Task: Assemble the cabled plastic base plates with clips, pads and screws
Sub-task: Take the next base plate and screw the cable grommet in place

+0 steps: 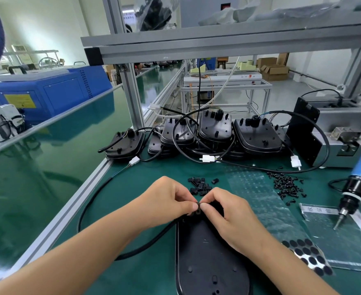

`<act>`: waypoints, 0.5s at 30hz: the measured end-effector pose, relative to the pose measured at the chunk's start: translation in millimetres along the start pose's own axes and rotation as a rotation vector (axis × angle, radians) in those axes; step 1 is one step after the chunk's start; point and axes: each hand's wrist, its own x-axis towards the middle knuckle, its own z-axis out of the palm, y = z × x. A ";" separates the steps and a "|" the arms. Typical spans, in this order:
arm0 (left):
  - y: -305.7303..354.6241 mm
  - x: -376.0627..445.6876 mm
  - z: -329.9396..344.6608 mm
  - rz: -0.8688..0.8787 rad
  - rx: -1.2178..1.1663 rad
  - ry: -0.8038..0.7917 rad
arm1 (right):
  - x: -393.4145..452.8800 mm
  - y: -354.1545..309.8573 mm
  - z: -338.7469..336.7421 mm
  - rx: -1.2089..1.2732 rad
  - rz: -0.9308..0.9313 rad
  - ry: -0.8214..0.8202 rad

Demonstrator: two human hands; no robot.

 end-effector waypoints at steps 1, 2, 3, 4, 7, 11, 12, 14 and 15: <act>0.7 2.1 1.6 -0.007 0.025 0.027 | 0.4 -0.5 0.3 0.002 0.001 0.006; 1.0 4.7 2.7 -0.017 0.048 0.048 | 0.8 -1.2 0.8 0.003 0.003 0.014; 0.8 7.1 3.2 -0.027 0.062 0.053 | 1.3 -2.0 1.6 0.006 0.006 0.022; -0.4 9.1 3.2 -0.034 0.065 0.042 | 1.8 -2.7 2.6 0.015 0.010 0.029; -5.5 9.5 1.0 -0.033 0.043 -0.026 | 2.8 -4.3 5.7 0.012 0.013 0.032; -9.4 5.0 -0.8 0.060 0.124 -0.083 | 2.5 -5.5 7.6 -0.003 -0.003 0.040; -10.3 4.5 0.1 0.092 0.180 -0.079 | 2.6 -5.7 7.6 0.001 -0.004 0.041; -9.2 3.0 3.6 0.155 0.284 -0.052 | 2.7 -6.1 7.5 0.006 -0.003 0.047; -8.2 1.8 5.4 0.164 0.306 -0.035 | 2.6 -6.4 7.1 0.009 -0.001 0.049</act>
